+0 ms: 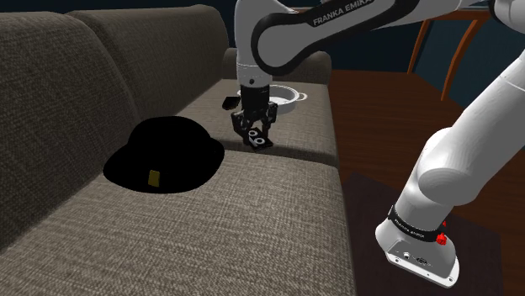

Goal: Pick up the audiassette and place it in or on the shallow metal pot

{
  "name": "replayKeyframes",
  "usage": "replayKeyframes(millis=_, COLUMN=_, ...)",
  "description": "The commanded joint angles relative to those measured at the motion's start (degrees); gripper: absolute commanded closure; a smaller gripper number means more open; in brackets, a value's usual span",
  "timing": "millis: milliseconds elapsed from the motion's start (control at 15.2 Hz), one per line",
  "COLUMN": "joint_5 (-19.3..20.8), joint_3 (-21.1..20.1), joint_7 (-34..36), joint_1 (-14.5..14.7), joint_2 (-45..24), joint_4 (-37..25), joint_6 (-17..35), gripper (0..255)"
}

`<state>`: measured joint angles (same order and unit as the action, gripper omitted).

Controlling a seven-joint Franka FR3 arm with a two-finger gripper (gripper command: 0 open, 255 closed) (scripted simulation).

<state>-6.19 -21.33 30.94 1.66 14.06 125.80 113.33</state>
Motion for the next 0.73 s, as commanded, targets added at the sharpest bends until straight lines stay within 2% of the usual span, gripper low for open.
replayKeyframes(millis=0, joint_5=-0.07, joint_3=0.08, joint_7=0.02, joint_1=0.02, joint_2=0.38, joint_4=-1.10, joint_6=-1.49, gripper=255)
replayKeyframes(millis=660, joint_5=0.01, joint_3=0.66, joint_7=0.01, joint_1=-0.17, joint_2=1.29, joint_4=-7.97, joint_6=-9.23, gripper=255)
